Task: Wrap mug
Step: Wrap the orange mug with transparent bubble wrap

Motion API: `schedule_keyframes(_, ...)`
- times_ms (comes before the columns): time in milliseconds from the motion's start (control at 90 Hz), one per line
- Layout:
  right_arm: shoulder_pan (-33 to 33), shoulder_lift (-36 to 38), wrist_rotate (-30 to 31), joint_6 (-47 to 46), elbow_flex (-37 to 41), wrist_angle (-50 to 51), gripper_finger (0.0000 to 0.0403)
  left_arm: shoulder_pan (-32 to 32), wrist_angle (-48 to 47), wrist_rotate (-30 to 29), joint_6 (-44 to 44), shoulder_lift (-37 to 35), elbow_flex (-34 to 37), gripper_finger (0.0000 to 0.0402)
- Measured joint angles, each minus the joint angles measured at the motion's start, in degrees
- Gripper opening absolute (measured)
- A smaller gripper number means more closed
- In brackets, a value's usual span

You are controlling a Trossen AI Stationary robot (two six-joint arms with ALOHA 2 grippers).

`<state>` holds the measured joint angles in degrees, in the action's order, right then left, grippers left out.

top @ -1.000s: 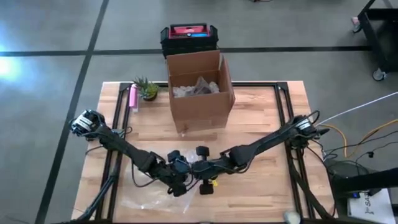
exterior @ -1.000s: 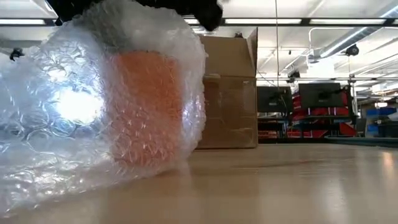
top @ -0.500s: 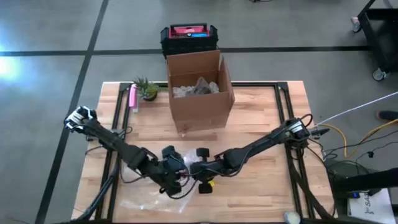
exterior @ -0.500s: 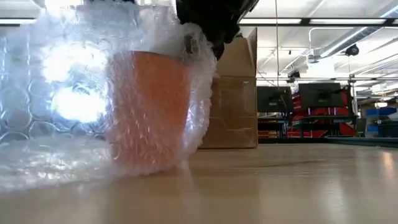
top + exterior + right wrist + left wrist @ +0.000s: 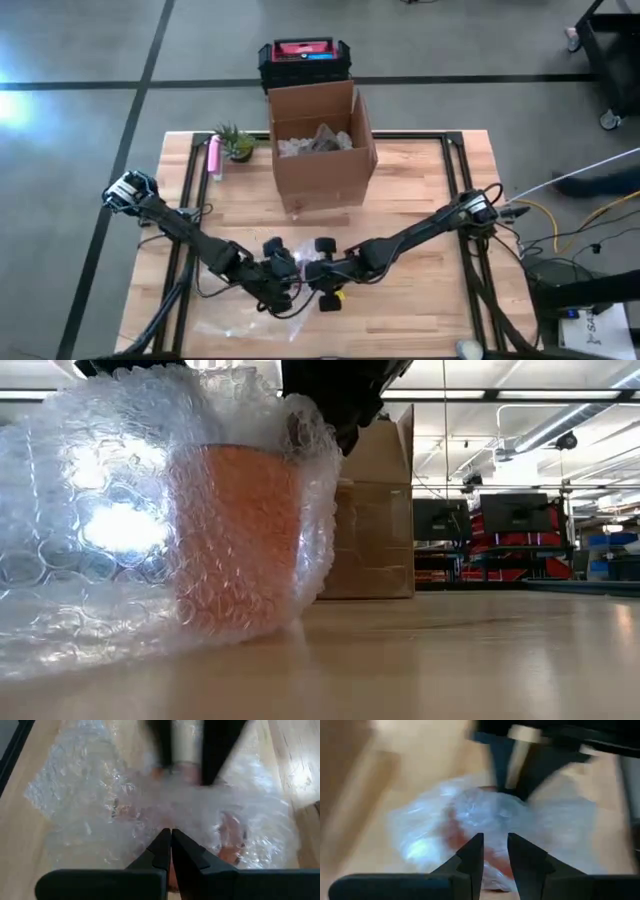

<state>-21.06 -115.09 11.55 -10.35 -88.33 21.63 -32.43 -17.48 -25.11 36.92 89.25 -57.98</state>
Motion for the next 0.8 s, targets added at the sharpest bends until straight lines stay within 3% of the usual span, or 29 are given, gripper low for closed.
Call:
schedule_keyframes(400, 0.2, 2.4, 0.4, 2.2, -8.5, 7.2, 0.0, 1.1, 2.3, 1.7, -0.1, 2.3, 1.7, 0.0075)
schedule_keyframes(500, 0.7, 0.7, 0.4, 3.8, -8.0, 3.9, 0.0, 1.0, 2.6, 1.9, -0.6, 2.1, 1.8, 0.0075)
schedule_keyframes(800, 1.6, -5.8, -0.7, 1.3, -7.3, 7.3, 0.0, 1.0, -3.2, 5.3, -0.6, 0.1, -1.7, 0.0075)
